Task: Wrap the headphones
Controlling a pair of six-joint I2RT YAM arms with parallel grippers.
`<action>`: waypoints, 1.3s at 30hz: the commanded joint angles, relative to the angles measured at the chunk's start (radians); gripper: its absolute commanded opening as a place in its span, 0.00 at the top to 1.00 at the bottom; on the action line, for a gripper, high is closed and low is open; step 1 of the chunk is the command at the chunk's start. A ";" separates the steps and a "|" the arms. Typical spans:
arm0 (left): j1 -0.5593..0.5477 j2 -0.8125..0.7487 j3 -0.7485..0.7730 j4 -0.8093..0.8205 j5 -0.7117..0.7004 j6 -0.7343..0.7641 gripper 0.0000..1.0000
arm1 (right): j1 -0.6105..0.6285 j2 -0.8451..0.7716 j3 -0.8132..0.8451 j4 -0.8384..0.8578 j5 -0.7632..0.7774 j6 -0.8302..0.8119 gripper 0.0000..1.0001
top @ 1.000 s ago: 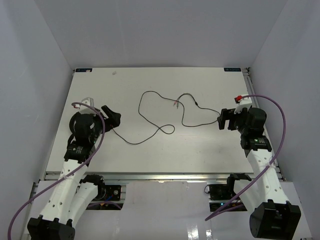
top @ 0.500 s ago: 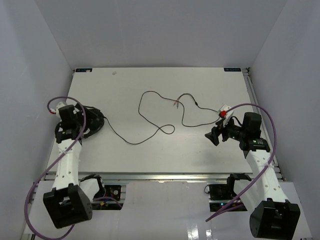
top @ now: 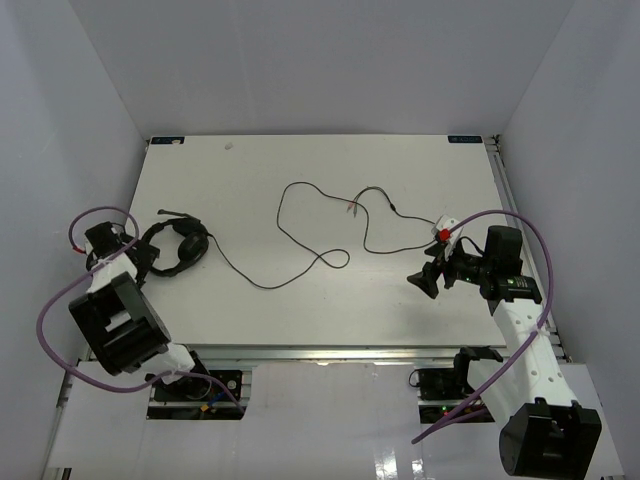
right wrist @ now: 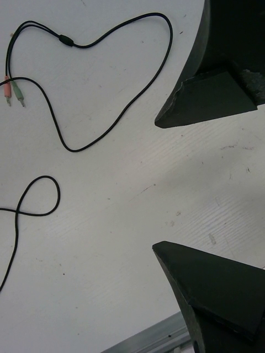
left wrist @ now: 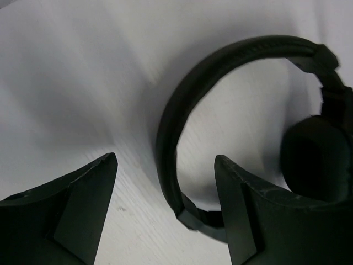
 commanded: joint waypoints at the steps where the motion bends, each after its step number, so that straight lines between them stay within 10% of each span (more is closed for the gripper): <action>1: 0.025 0.141 0.101 0.078 0.020 0.114 0.19 | 0.000 0.000 0.035 -0.016 -0.043 -0.020 0.10; 21: -0.093 0.512 0.264 0.066 -0.034 0.246 0.46 | 0.000 0.029 0.035 -0.010 -0.026 -0.016 0.10; 29: -0.241 0.391 0.179 0.068 0.009 0.207 0.80 | 0.000 0.026 0.035 -0.012 -0.033 -0.014 0.10; 39: -0.386 0.219 -0.055 0.118 0.153 0.020 0.85 | 0.000 0.019 0.035 -0.016 -0.041 -0.011 0.10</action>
